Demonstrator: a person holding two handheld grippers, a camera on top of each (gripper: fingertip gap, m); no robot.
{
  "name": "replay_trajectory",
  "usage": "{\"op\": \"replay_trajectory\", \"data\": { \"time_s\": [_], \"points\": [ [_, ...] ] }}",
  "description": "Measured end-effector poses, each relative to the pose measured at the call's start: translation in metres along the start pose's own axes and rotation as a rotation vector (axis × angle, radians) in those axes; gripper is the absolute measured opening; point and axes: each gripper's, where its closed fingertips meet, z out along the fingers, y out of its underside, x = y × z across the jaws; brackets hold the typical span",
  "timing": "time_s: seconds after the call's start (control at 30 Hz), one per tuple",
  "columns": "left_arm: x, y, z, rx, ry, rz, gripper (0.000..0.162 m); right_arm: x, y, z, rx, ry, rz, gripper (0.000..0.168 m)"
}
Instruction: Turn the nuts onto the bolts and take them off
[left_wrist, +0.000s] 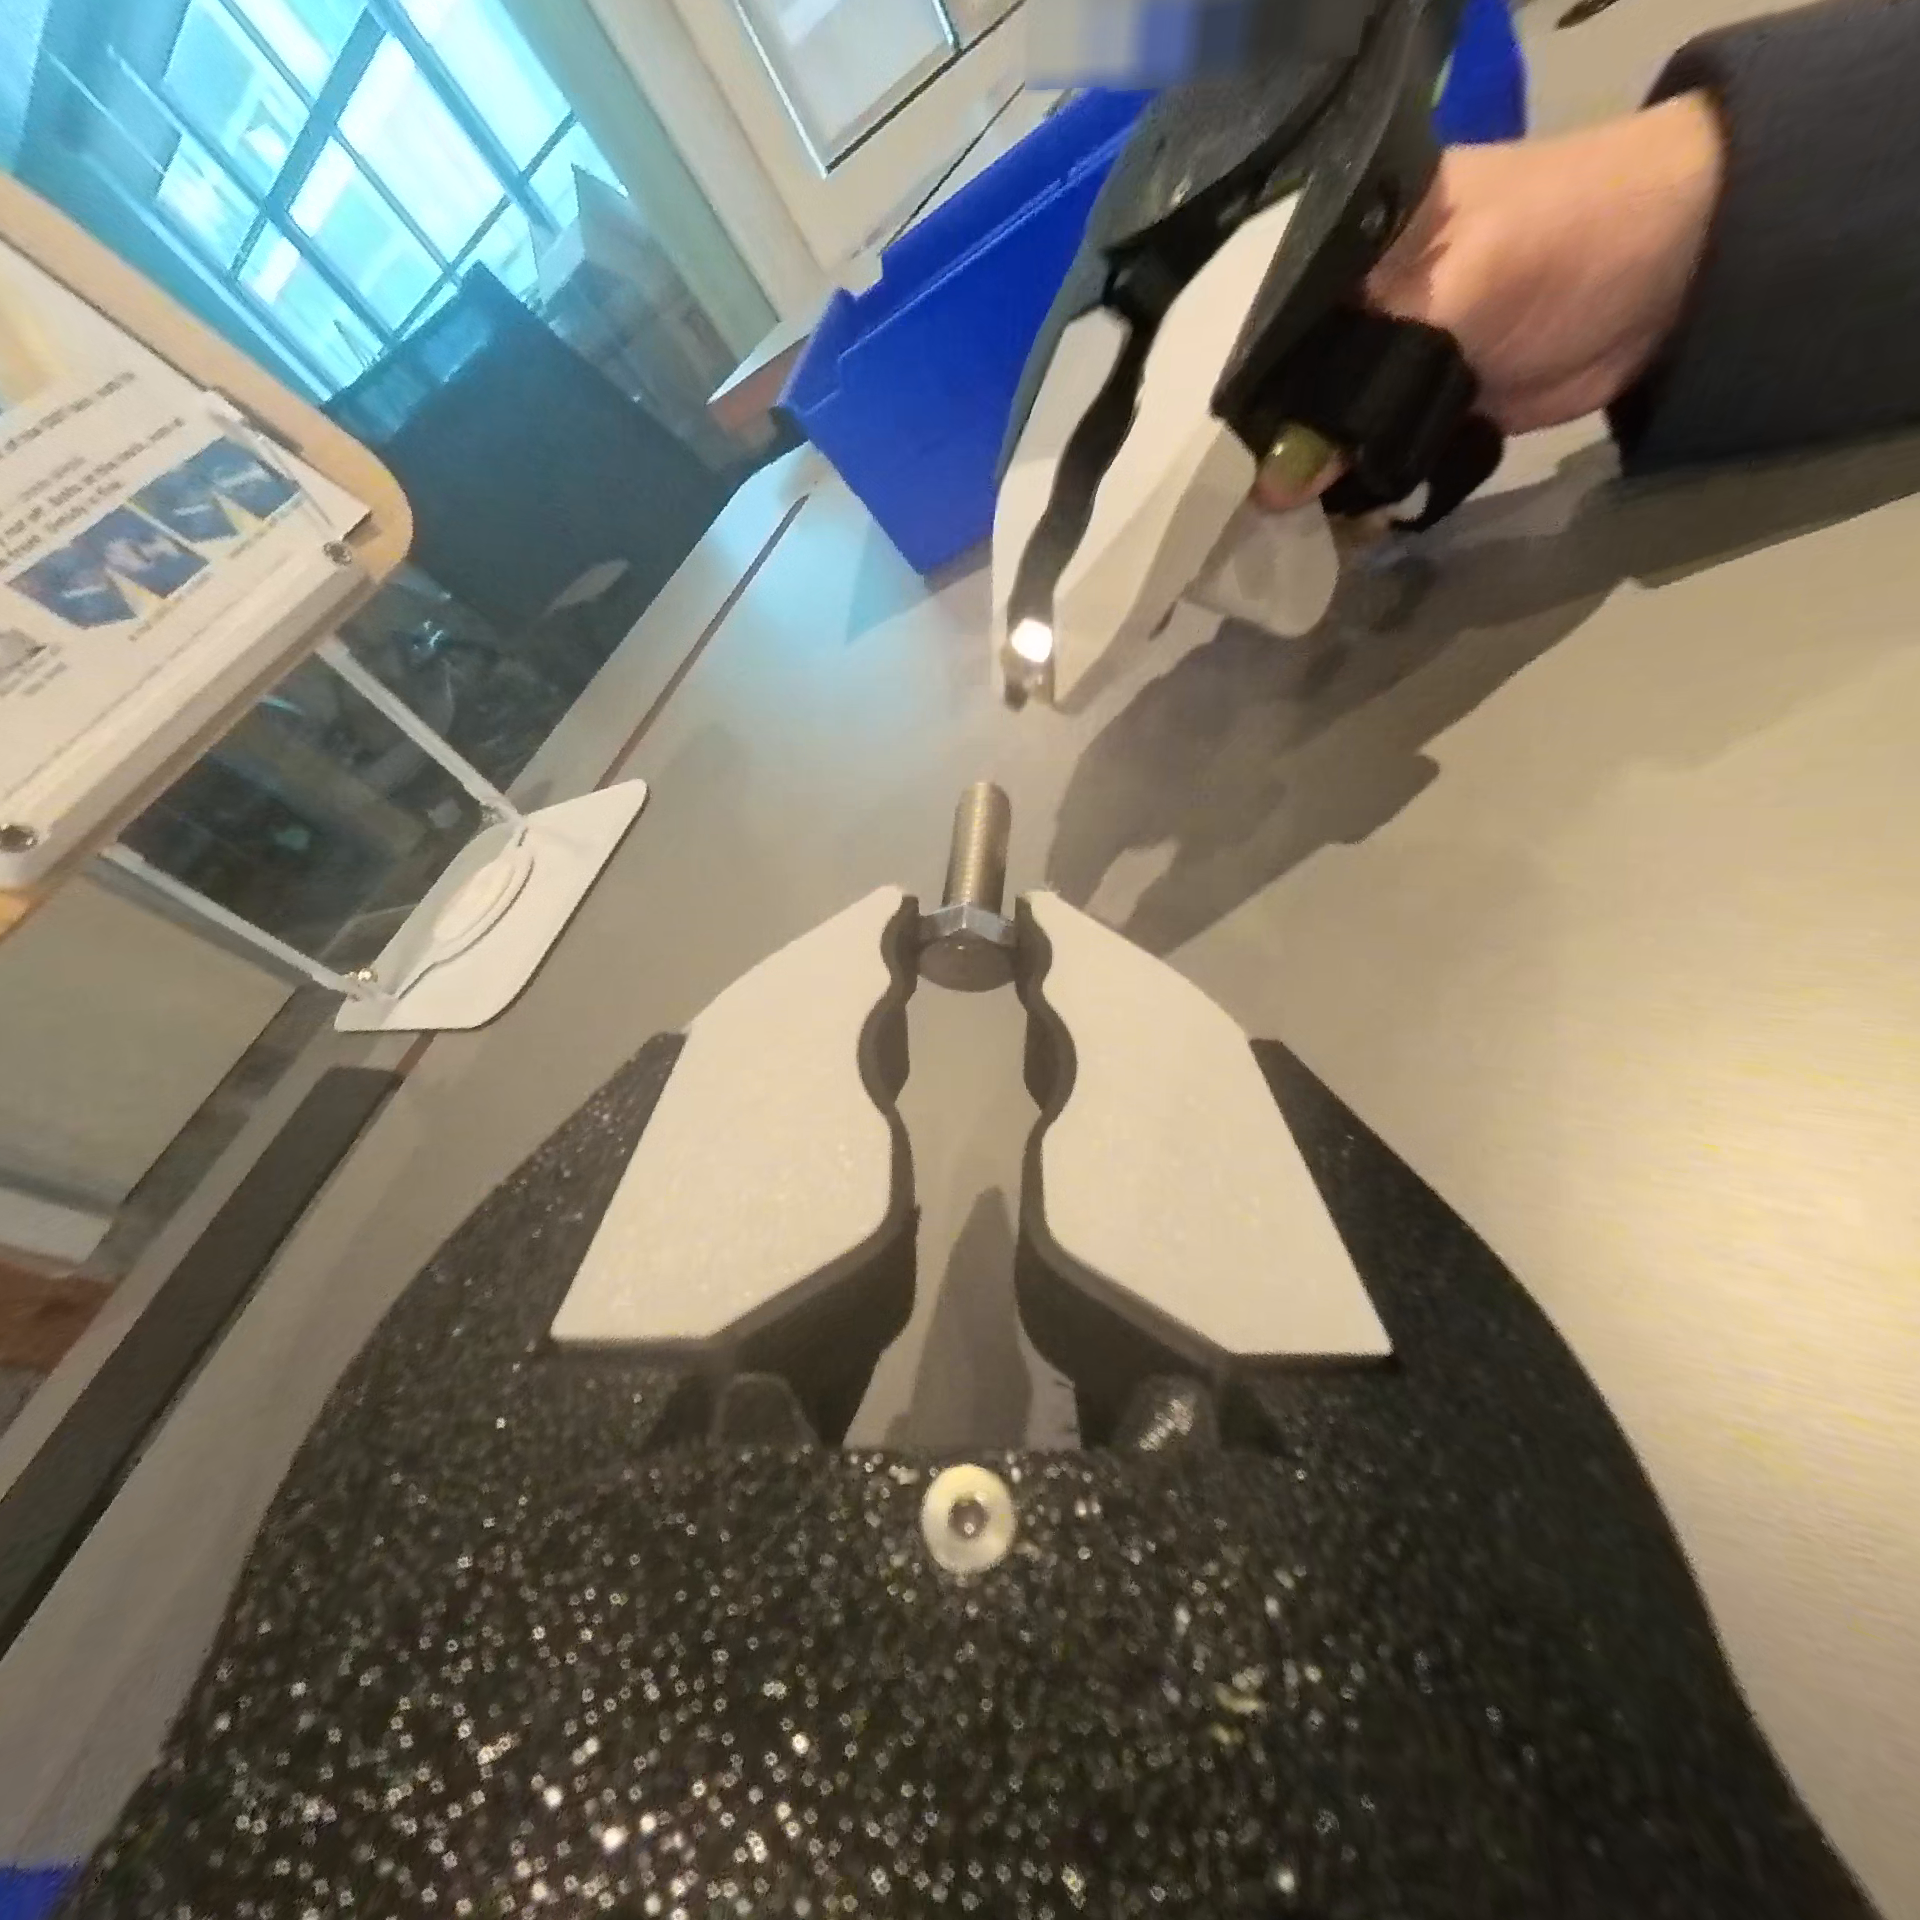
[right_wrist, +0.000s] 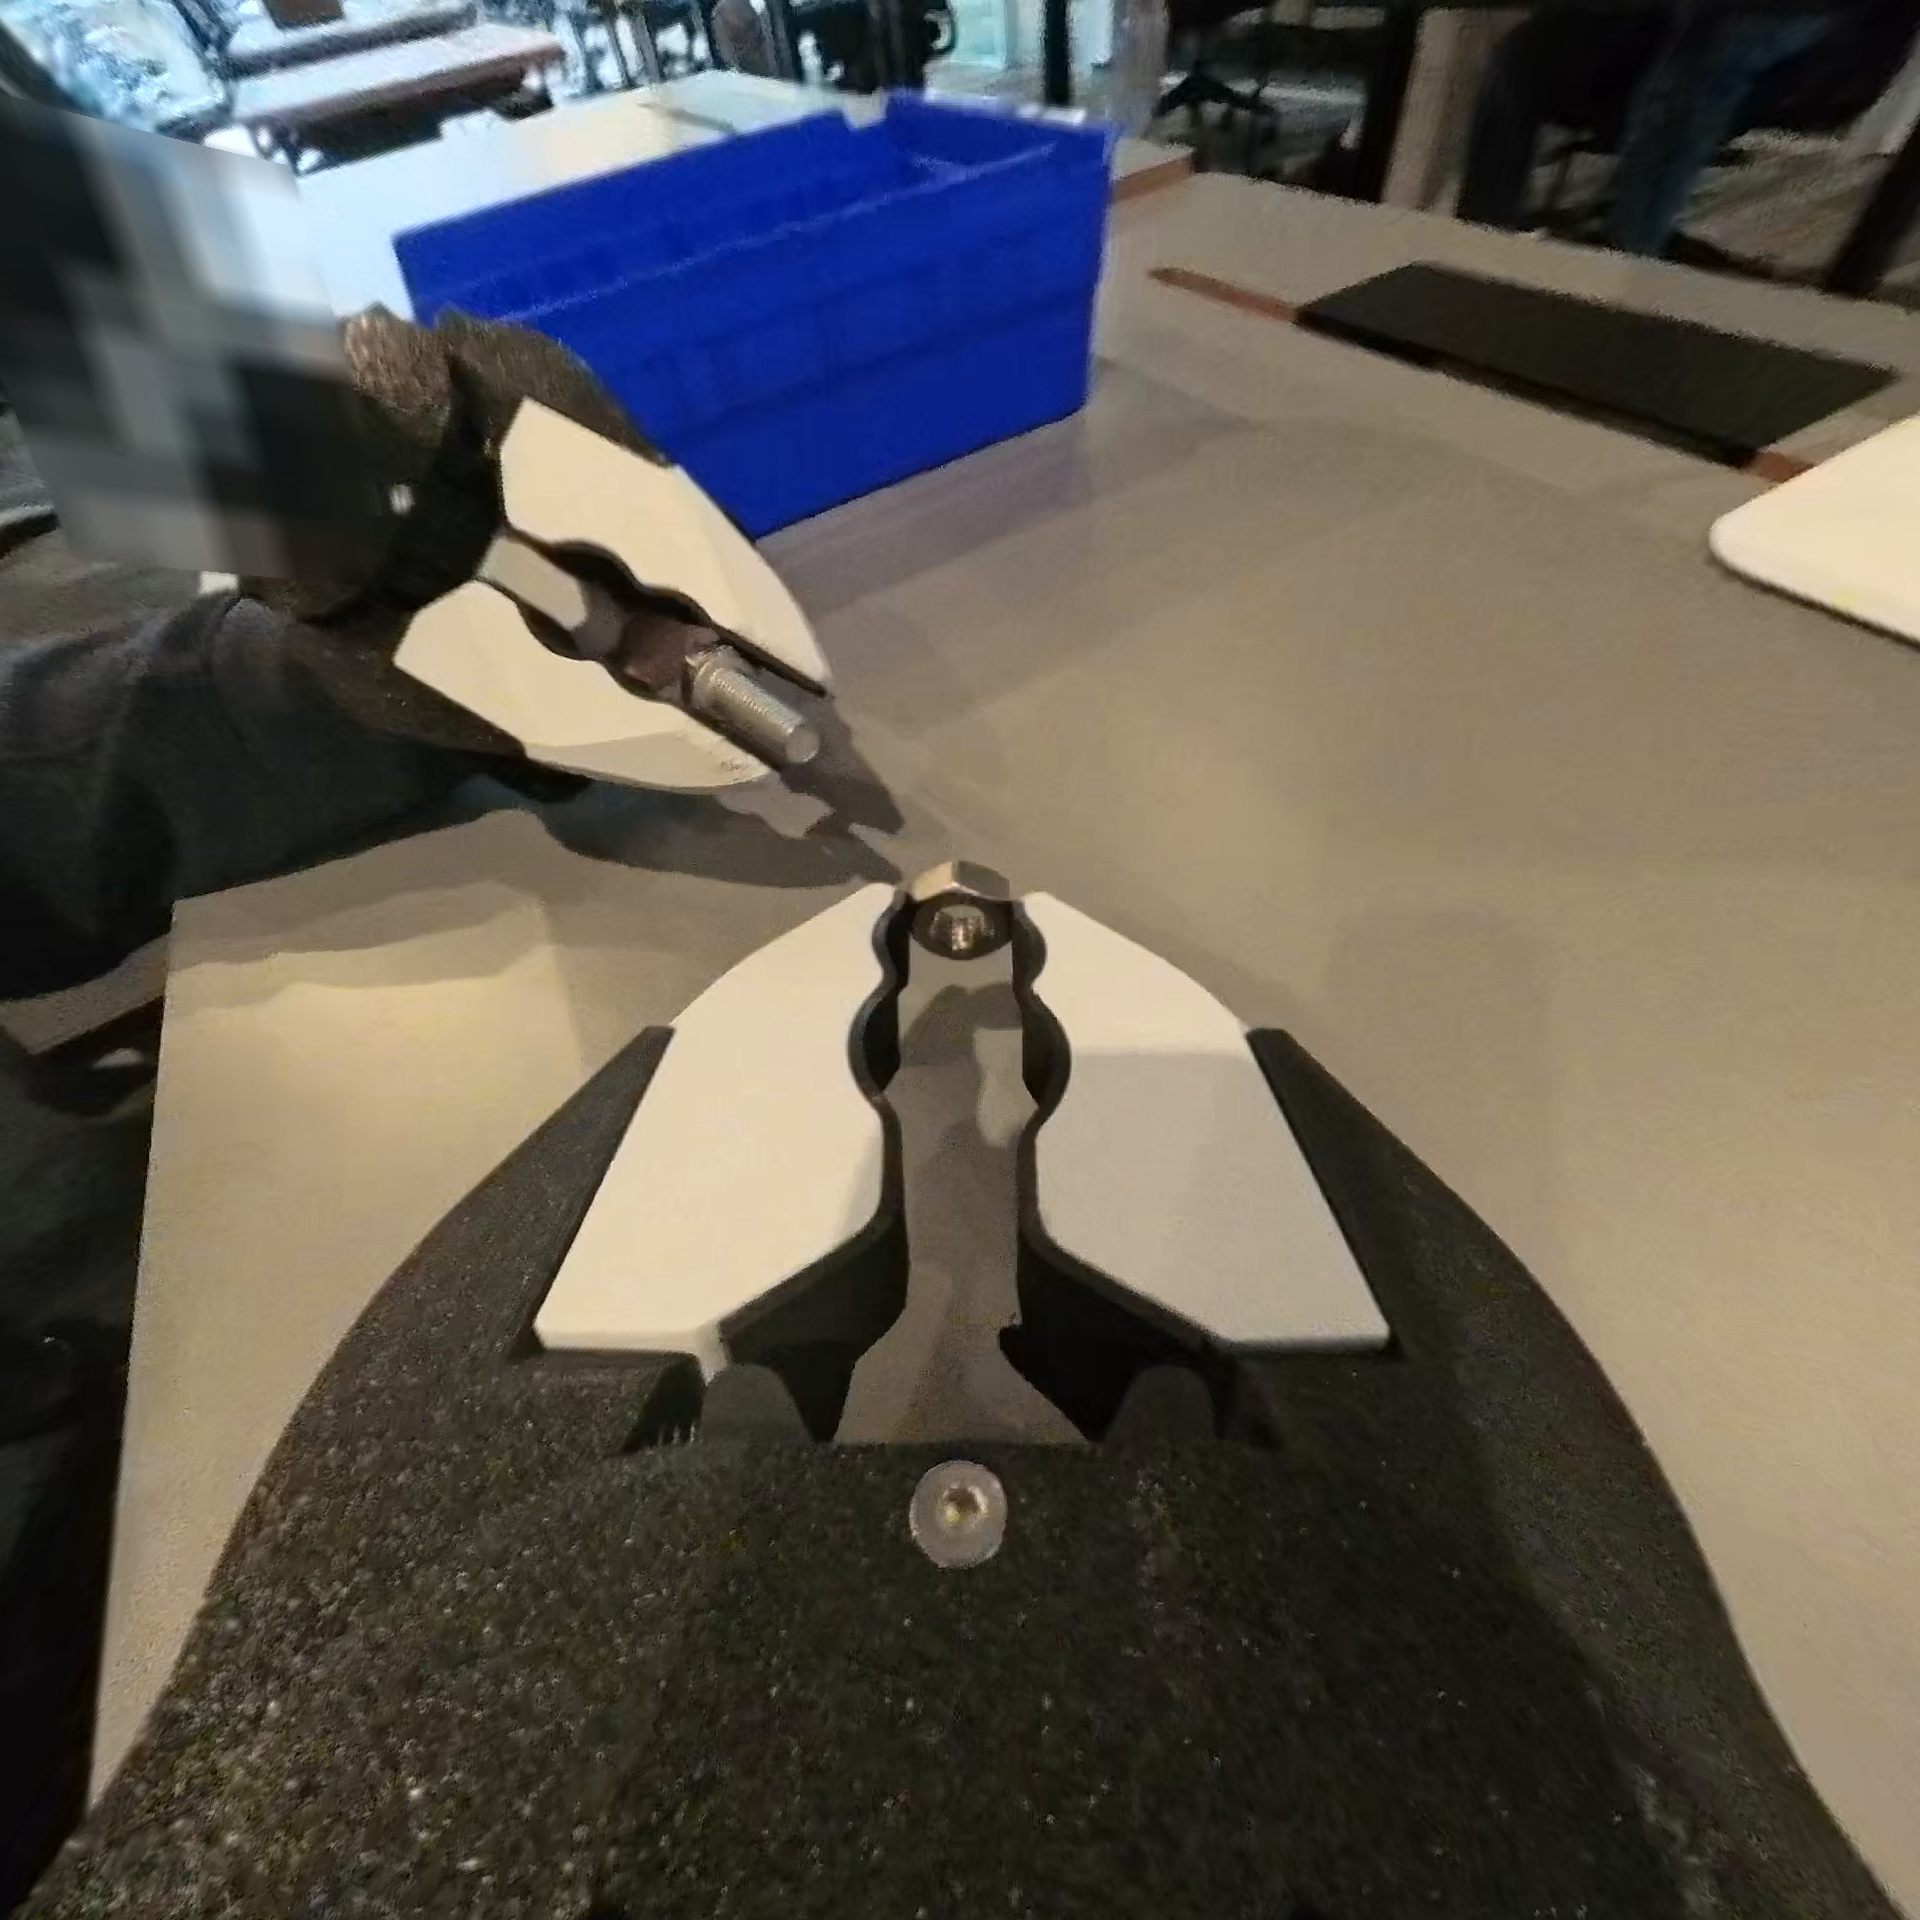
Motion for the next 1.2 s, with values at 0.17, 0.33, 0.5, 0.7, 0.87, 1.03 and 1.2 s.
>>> {"op": "replay_trajectory", "data": {
  "time_s": [0.17,0.33,0.5,0.7,0.87,1.03,1.2],
  "points": [
    [-0.003,0.007,0.002,-0.035,-0.016,-0.017,0.017,0.01,-0.028,-0.059,0.121,0.142,-0.011,0.018],
    [0.0,0.008,0.006,-0.038,-0.013,-0.018,0.017,0.061,-0.051,-0.212,0.14,0.653,-0.147,0.018],
    [0.01,0.005,0.011,-0.035,0.021,0.008,0.017,0.138,0.03,-0.322,-0.34,0.859,0.01,0.018],
    [0.017,0.0,0.013,-0.025,0.038,0.036,0.017,0.172,0.104,-0.341,-0.802,0.723,0.098,0.018],
    [0.02,-0.002,0.013,-0.018,0.053,0.04,0.017,0.185,0.125,-0.336,-0.981,0.668,0.068,0.019],
    [0.026,-0.005,0.013,-0.008,0.078,0.061,0.017,0.186,0.094,-0.343,-0.916,0.771,0.048,0.031],
    [0.028,-0.018,0.01,0.062,0.064,0.086,0.017,0.112,-0.012,-0.277,-0.439,0.733,-0.179,0.019]
  ]
}}
